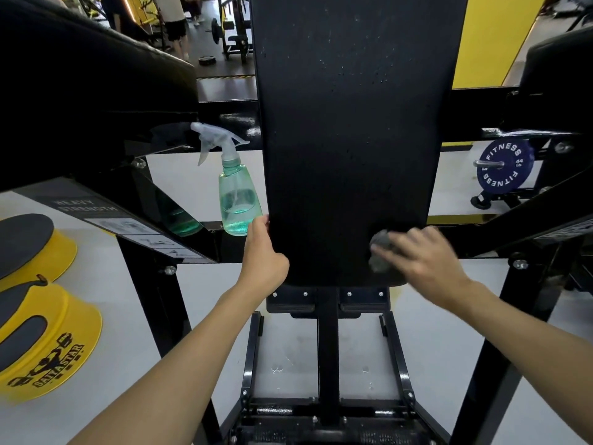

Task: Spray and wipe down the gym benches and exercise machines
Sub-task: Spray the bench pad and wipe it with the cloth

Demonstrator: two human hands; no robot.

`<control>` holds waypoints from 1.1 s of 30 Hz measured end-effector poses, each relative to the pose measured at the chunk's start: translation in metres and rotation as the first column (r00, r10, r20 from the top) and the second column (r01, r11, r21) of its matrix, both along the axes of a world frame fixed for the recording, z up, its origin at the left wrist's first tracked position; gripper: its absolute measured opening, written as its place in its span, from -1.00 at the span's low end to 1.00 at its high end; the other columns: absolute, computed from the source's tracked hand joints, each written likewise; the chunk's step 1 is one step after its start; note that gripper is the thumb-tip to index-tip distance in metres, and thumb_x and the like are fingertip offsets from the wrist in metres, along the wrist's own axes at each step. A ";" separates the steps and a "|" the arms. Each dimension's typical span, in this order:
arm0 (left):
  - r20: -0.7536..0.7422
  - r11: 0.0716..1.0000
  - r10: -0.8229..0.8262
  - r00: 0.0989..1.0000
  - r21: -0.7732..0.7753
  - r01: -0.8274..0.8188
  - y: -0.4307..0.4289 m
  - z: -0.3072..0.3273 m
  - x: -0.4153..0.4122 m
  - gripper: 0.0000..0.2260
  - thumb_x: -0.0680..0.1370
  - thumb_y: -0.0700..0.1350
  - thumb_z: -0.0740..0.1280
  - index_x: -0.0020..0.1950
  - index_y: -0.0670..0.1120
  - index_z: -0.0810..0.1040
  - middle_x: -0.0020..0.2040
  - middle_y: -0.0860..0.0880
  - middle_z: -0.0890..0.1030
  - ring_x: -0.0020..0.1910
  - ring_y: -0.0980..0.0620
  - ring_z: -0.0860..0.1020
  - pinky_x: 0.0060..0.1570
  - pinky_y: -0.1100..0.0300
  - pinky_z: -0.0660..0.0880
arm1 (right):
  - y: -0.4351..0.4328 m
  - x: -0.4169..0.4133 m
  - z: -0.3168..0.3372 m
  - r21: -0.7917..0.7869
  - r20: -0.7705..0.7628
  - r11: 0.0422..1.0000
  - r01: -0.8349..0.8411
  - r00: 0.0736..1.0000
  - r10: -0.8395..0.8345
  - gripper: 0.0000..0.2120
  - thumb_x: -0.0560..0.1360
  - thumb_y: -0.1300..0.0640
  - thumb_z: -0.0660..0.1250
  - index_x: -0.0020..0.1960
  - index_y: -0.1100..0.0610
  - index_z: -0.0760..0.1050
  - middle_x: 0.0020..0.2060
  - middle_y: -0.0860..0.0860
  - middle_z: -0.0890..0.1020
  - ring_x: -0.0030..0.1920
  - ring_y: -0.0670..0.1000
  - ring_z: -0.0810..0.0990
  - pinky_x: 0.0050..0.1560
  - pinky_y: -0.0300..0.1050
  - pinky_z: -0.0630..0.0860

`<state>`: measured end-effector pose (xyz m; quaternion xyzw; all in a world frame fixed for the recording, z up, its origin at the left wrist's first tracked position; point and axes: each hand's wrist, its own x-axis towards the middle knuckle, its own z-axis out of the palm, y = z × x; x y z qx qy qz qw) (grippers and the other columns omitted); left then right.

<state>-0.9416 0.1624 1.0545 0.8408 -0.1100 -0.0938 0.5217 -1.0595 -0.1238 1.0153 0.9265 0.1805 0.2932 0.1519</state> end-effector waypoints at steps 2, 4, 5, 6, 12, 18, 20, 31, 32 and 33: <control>-0.005 1.000 -0.002 1.000 0.007 0.002 0.000 -0.002 0.000 -0.34 0.46 -0.48 0.36 0.44 -0.01 0.26 0.32 0.01 0.43 0.30 0.02 0.44 0.22 0.24 0.44 | 0.000 0.007 0.006 0.187 0.139 0.978 0.095 0.983 -0.122 -0.56 0.48 0.45 0.25 0.29 0.17 0.58 0.07 0.20 0.54 -0.21 0.17 0.45 -0.20 0.04 0.30; -0.007 1.000 -0.009 1.000 0.019 0.009 0.001 -0.004 -0.002 -0.31 0.45 -0.50 0.35 0.45 0.01 0.24 0.34 0.01 0.42 0.32 0.02 0.43 0.27 0.20 0.46 | 0.011 0.002 -0.011 0.242 0.176 0.965 0.105 0.973 -0.150 -0.51 0.45 0.49 0.25 0.33 0.19 0.51 0.08 0.21 0.46 -0.22 0.16 0.40 -0.23 0.03 0.27; -0.012 1.000 -0.017 1.000 0.023 0.018 0.002 -0.005 -0.003 -0.29 0.46 -0.50 0.35 0.46 0.02 0.23 0.35 0.01 0.41 0.33 0.03 0.42 0.29 0.18 0.46 | 0.016 -0.005 -0.024 0.199 0.135 0.975 0.094 0.983 -0.122 -0.47 0.43 0.48 0.24 0.36 0.19 0.46 0.08 0.20 0.44 -0.22 0.15 0.39 -0.23 0.03 0.27; -0.021 0.999 -0.031 0.999 0.025 0.032 0.004 -0.006 -0.004 -0.29 0.46 -0.50 0.34 0.46 0.02 0.22 0.35 0.02 0.41 0.32 0.04 0.42 0.30 0.18 0.45 | 0.016 -0.012 -0.034 0.115 0.061 0.991 0.068 0.995 -0.076 -0.43 0.41 0.47 0.23 0.39 0.19 0.42 0.08 0.20 0.45 -0.20 0.16 0.39 -0.22 0.04 0.29; -0.080 0.993 -0.084 0.993 0.079 0.090 0.012 -0.024 -0.014 -0.35 0.53 -0.41 0.36 0.50 0.02 0.20 0.35 0.02 0.41 0.33 0.05 0.43 0.26 0.24 0.37 | -0.014 -0.006 0.001 0.213 0.142 0.971 0.110 0.980 -0.143 -0.59 0.55 0.43 0.16 0.28 0.17 0.58 0.06 0.24 0.55 -0.18 0.19 0.46 -0.19 0.06 0.30; -0.075 0.995 -0.046 0.996 0.083 0.052 0.008 -0.036 -0.015 -0.33 0.51 -0.46 0.33 0.51 0.00 0.20 0.37 0.00 0.39 0.34 0.04 0.41 0.22 0.28 0.35 | 0.002 -0.024 -0.053 0.166 0.087 0.984 0.061 0.993 -0.076 -0.52 0.52 0.43 0.09 0.41 0.21 0.37 0.04 0.21 0.47 -0.20 0.16 0.37 -0.18 0.04 0.26; -0.085 0.995 -0.046 0.995 0.087 0.053 0.008 -0.036 -0.016 -0.32 0.50 -0.47 0.32 0.50 -0.01 0.20 0.37 -0.01 0.39 0.35 0.03 0.41 0.22 0.29 0.35 | -0.006 -0.035 -0.060 -0.019 -0.065 1.000 0.016 0.998 -0.017 -0.46 0.47 0.40 0.12 0.44 0.20 0.33 0.09 0.22 0.49 -0.15 0.19 0.40 -0.09 0.08 0.31; -0.049 0.997 -0.032 0.998 0.069 0.035 0.007 -0.040 -0.017 -0.34 0.49 -0.46 0.33 0.48 -0.01 0.22 0.33 -0.03 0.40 0.29 0.05 0.43 0.13 0.36 0.36 | 0.021 -0.028 -0.072 -0.008 -0.069 1.000 0.006 0.998 -0.006 -0.55 0.53 0.38 0.07 0.37 0.23 0.45 0.01 0.21 0.51 -0.17 0.18 0.38 -0.15 0.05 0.30; -0.051 0.997 -0.033 0.998 0.068 0.037 0.007 -0.040 -0.017 -0.34 0.49 -0.46 0.32 0.48 -0.01 0.21 0.33 -0.02 0.40 0.29 0.05 0.43 0.13 0.35 0.36 | 0.018 -0.028 -0.066 -0.057 -0.095 0.998 -0.031 0.995 0.026 -0.55 0.53 0.38 0.08 0.36 0.22 0.47 0.02 0.21 0.53 -0.15 0.18 0.39 -0.13 0.06 0.31; -0.051 0.997 -0.033 0.998 0.069 0.037 0.008 -0.040 -0.017 -0.34 0.49 -0.46 0.32 0.49 -0.02 0.21 0.33 -0.02 0.40 0.29 0.05 0.42 0.14 0.34 0.35 | 0.016 -0.025 -0.057 -0.071 -0.088 0.997 -0.040 0.996 0.034 -0.55 0.52 0.38 0.09 0.35 0.21 0.49 0.04 0.20 0.52 -0.14 0.18 0.39 -0.12 0.06 0.31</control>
